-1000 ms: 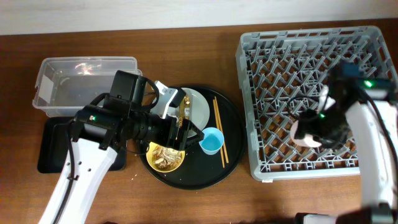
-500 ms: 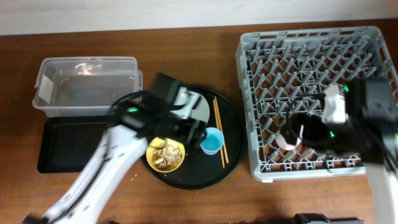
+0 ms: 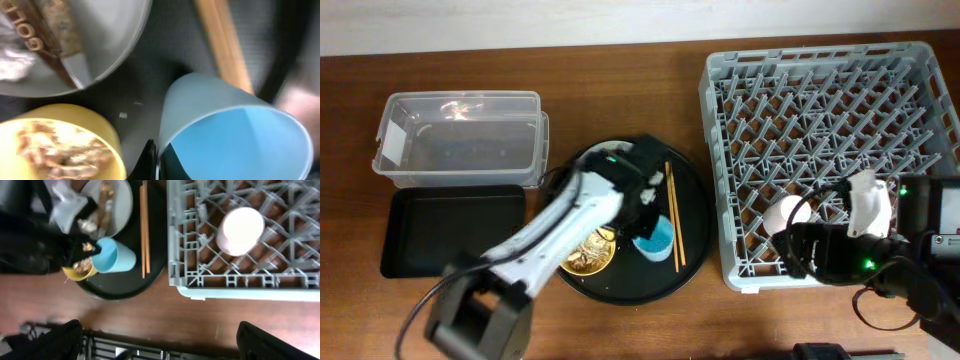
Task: Sort waste into correct bins and load items into the dishwasher rack
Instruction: 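Grasp the blue cup with right gripper, yellow bowl with left gripper, then place the blue cup in the dish rack beside the pink cup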
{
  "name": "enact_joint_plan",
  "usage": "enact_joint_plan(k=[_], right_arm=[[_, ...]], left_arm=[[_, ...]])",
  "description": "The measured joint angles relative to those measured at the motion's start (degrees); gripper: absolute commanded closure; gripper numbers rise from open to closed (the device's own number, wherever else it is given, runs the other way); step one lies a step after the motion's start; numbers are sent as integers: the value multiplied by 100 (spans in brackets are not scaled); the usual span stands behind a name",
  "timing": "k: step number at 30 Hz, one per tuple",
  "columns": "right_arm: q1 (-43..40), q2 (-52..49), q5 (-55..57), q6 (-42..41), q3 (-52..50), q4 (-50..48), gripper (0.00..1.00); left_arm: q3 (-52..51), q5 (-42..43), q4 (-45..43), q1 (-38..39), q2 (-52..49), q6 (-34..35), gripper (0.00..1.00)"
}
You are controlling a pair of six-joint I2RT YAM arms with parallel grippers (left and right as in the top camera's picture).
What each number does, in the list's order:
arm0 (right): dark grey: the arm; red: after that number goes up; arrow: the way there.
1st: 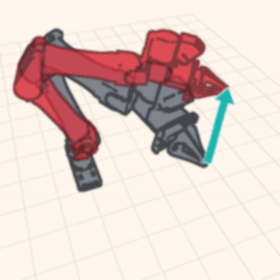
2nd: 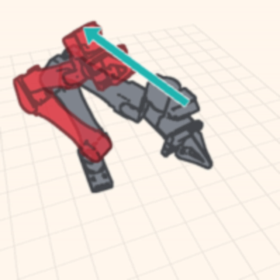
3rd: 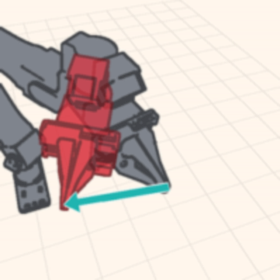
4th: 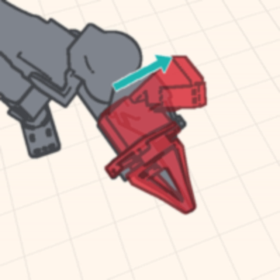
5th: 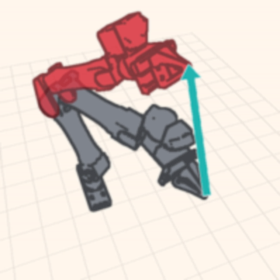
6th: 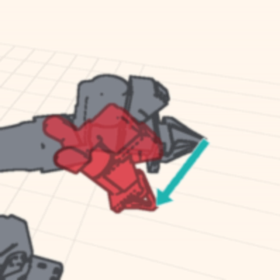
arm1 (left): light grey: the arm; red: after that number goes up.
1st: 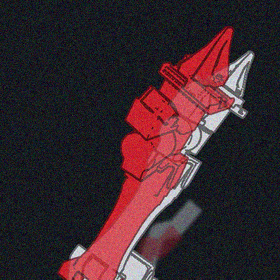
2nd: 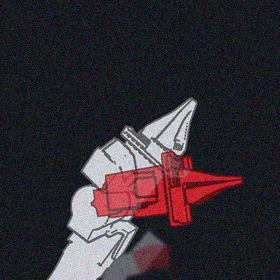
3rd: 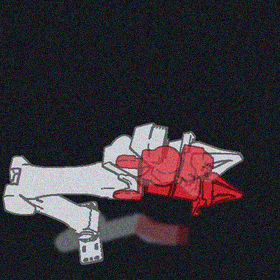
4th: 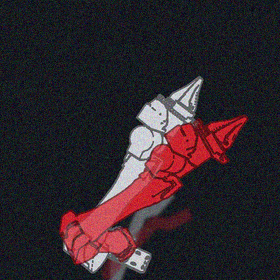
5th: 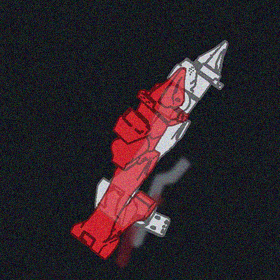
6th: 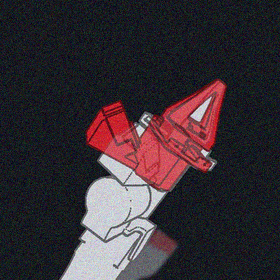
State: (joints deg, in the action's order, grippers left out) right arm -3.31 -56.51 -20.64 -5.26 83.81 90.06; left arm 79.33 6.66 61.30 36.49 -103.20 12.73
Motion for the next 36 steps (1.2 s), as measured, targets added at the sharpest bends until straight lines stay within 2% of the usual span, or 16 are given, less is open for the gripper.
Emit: enact_joint_plan(k=[4, 7, 10, 14, 16, 17, 18, 19, 22, 23, 24, 26, 29, 32, 33, 36], right_arm=[[4, -11, -1331, 872, -339, -133, 1], [4, -72, -2621, 1108, -358, -887, 1], [131, -328, -3995, 1141, -367, -1683, 1], [1182, -881, -4562, 920, -369, -2627, 1], [1462, -1047, -4612, 739, -380, -3027, 1], [1628, -1110, -4627, 673, -380, -3150, 11], [1781, -1139, -4623, 664, -380, -3182, 40], [1827, -1139, -4610, 605, -380, -3195, 47], [1917, -1137, -4625, 564, -380, -3180, 45], [1917, -1132, -4640, 573, -380, -3176, 45], [1899, -1119, -4640, 562, -380, -3167, 46], [1779, -1073, -4555, 525, -380, -3112, 46], [619, -675, -3766, 229, -363, -2144, 46], [-765, -363, -2218, 28, -343, -1019, 46], [-1351, -352, -1226, -179, -348, -651, 46], [-2000, -627, 804, -782, -348, -354, 46]], left_arm=[[116, 2441, -164, -1102, 1290, -640, 100], [184, 4625, -247, -1930, 2009, -1128, 100], [186, 6354, -409, -2258, 2146, -1440, 100], [188, 7182, -437, -2260, 2146, -1565, 100], [188, 7311, -455, -2260, 2146, -1582, 100], [188, 7357, -450, -2260, 2146, -1582, 100], [188, 7383, -450, -2260, 2146, -1582, 100], [188, 7399, -448, -2260, 2146, -1582, 100], [188, 7482, -457, -2264, 2146, -1602, 95], [188, 7503, -457, -2271, 2146, -1604, 63], [188, 7506, -461, -2271, 2146, -1644, 4], [188, 7466, -474, -2269, 2146, -1644, 1], [188, 6564, -155, -2291, 2142, -1637, 1], [190, 5228, 365, -2271, 2151, -1641, 1], [190, 4846, 444, -2271, 2151, -1639, 1], [190, 4393, 452, -2271, 2153, -1641, 1]])
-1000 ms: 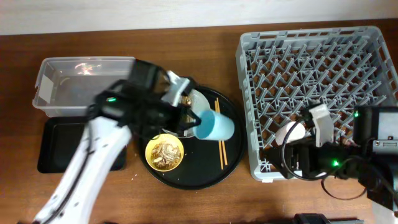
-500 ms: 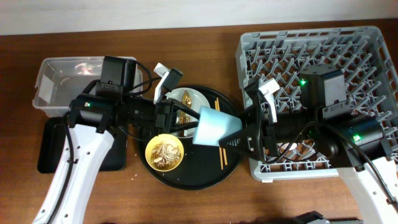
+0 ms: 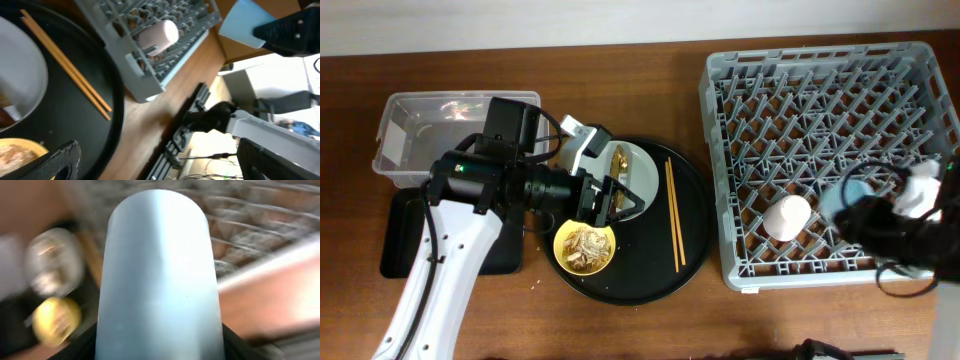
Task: Sort waste into correct bins and load items into the dishwasher rack
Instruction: 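Place the blue cup in the dish rack beside the pink cup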
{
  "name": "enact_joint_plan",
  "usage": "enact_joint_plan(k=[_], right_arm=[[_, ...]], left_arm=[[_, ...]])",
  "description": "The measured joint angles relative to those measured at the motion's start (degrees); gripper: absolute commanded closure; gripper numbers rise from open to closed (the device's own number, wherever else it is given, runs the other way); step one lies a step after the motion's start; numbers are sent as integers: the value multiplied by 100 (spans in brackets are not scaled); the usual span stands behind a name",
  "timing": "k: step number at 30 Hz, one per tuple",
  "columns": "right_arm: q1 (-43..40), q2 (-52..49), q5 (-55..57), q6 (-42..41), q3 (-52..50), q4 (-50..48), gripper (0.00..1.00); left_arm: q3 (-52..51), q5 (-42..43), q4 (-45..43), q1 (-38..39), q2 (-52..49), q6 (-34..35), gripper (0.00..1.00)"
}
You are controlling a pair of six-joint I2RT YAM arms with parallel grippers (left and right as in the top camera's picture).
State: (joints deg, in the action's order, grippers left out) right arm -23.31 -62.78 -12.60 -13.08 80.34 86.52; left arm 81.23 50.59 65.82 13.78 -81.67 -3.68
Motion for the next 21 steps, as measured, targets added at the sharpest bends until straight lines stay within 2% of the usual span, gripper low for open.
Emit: enact_joint_plan(k=[3, 8, 11, 12, 13, 16, 21], right_arm=[[-50, -780, 901, -291, 2, -57, 45], [-50, -2321, 1207, -365, 0, -315, 44], [-50, -2863, 1064, -376, 0, -761, 34], [-50, -2918, 990, -339, 0, -859, 19], [-50, -2935, 883, -332, 0, -907, 13], [-50, -2931, 649, -234, 0, -800, 12], [-50, -2492, 446, -103, 501, 109, 12]], left_arm=[[0, -155, 39, 0, 0, 0, 1], [0, -205, 85, 0, 0, 0, 1], [0, -223, 83, 0, 0, 0, 1], [0, -227, 85, 0, 0, 0, 1], [0, -232, 83, 0, 0, 0, 1], [0, -247, 90, 0, 0, 0, 1], [0, -262, 236, 0, 0, 0, 1]])
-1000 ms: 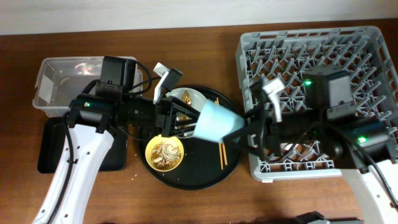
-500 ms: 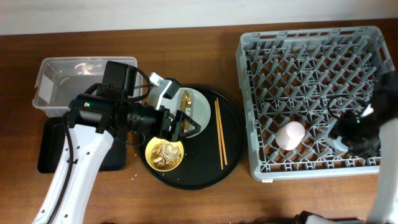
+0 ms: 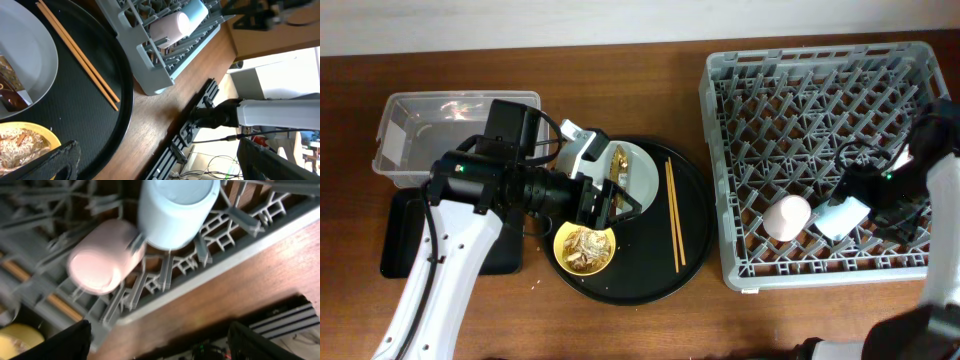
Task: Sort waste into correct bins and load items into the dishwasher rack
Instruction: 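Place the blue cup in the dish rack beside the pink cup, then tip the yellow bowl's food scraps onto the left black tray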
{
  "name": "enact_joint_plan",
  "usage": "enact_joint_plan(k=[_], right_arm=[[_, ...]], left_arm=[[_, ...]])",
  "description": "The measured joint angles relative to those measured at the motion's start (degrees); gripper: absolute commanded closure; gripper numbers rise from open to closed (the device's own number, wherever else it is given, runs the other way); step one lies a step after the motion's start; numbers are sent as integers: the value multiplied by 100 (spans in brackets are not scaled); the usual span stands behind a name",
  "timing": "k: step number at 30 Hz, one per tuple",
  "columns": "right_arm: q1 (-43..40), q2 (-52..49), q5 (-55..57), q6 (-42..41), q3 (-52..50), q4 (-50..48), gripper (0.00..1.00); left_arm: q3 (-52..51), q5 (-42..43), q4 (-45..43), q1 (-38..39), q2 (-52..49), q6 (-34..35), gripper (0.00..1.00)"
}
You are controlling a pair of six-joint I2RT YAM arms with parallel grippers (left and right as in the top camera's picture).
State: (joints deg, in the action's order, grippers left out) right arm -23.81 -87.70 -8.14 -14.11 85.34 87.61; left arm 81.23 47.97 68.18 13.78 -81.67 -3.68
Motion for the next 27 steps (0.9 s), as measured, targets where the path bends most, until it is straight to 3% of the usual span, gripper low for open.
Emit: enact_joint_plan(k=[2, 4, 6, 11, 17, 18, 24, 27], right_arm=[[-7, 614, -509, 374, 157, 195, 7], [-7, 1364, -1235, 726, 214, 245, 2], [-4, 2131, -1880, 979, 262, 264, 1], [-4, 2970, -2439, 1134, 269, 442, 1], [-4, 2973, -2500, 1152, 269, 586, 1], [-4, 2957, -2500, 1156, 269, 588, 1], [-4, 2935, -2500, 1156, 269, 592, 1], [-7, 2935, -2505, 1154, 267, 616, 1]], left_arm=[[0, -428, 42, 90, 0, 76, 5], [-42, -1397, 13, 463, 11, 417, 9], [-369, -2750, -223, 1147, 7, 1104, 19], [-1440, -4898, -1115, 2232, -680, 2435, 48], [-1696, -5204, -1596, 2487, -1840, 3152, 96], [-1696, -5193, -1700, 2575, -1989, 3185, 99], [-1672, -5469, -1655, 2826, -2105, 3224, 99], [-1268, -5265, -551, 2761, -2081, 3134, 100]])
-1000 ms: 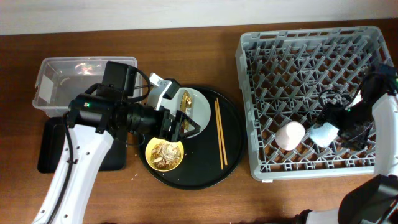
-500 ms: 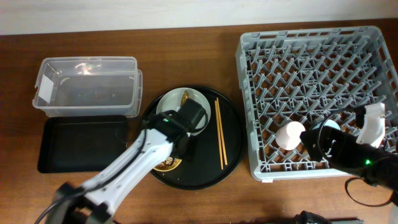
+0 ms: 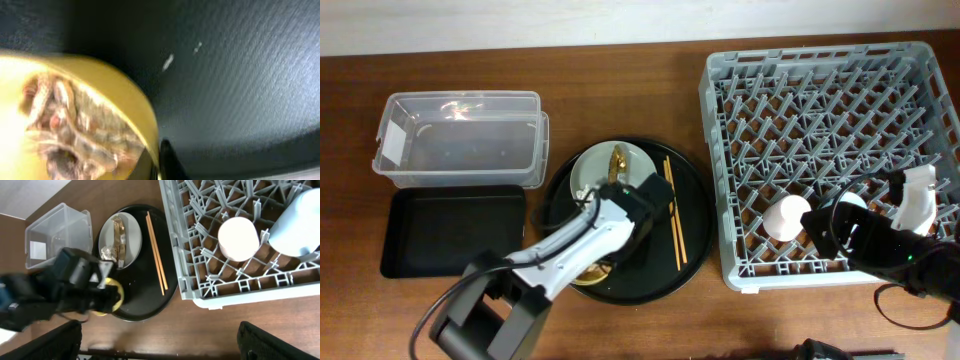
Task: Sort waste into correct bins and load items into the dishwasher rack
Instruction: 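Tip the yellow bowl's food scraps onto the left black tray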
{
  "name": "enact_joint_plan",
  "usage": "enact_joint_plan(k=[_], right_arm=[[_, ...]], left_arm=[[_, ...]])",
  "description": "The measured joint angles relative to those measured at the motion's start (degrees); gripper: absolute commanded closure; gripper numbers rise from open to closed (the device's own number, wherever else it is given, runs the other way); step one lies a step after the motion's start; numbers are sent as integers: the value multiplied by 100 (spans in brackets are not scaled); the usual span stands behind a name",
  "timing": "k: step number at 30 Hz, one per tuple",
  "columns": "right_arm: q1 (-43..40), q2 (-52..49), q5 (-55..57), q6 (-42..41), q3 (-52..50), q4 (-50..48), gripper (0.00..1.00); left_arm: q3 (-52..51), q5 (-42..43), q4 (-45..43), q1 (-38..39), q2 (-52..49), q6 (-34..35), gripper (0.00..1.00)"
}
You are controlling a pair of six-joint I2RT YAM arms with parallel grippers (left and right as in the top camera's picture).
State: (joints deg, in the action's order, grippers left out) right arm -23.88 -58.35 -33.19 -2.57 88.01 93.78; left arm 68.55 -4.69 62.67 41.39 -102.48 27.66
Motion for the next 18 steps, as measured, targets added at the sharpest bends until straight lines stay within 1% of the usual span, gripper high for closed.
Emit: enact_joint_plan(k=[1, 2, 3, 4, 6, 7, 9, 11, 14, 15, 18], right_arm=[[2, 0, 0, 4, -2, 4, 1], [2, 0, -4, 2, -4, 7, 0], [2, 0, -13, 0, -4, -7, 1], [0, 0, -13, 0, -4, -7, 1], [0, 0, -15, 0, -4, -7, 1], [2, 0, -15, -2, -4, -9, 1], [0, 0, -13, 0, -4, -11, 1], [2, 0, -13, 0, -4, -9, 0], [0, 0, -13, 0, -4, -9, 1], [0, 0, -15, 4, -4, -11, 1], [0, 0, -13, 4, -4, -9, 1]], left_arm=[[332, 63, 542, -197, 149, -173, 100], [603, 118, 868, -417, 295, -330, 100], [859, 192, 1062, -682, 472, -501, 100], [1185, 376, 1198, -1156, 798, -833, 100], [1353, 796, 1239, -1797, 1104, -1316, 100], [1377, 1217, 1259, -2555, 1250, -1777, 100], [1375, 1963, 1272, -3456, 1239, -2396, 100], [1375, 2935, 1252, -4852, 1091, -3145, 100], [1340, 4411, 1320, -6028, 664, -4033, 100], [1231, 5051, 1305, -6441, 490, -4409, 100], [743, 6387, 1292, -7311, 133, -5219, 100]])
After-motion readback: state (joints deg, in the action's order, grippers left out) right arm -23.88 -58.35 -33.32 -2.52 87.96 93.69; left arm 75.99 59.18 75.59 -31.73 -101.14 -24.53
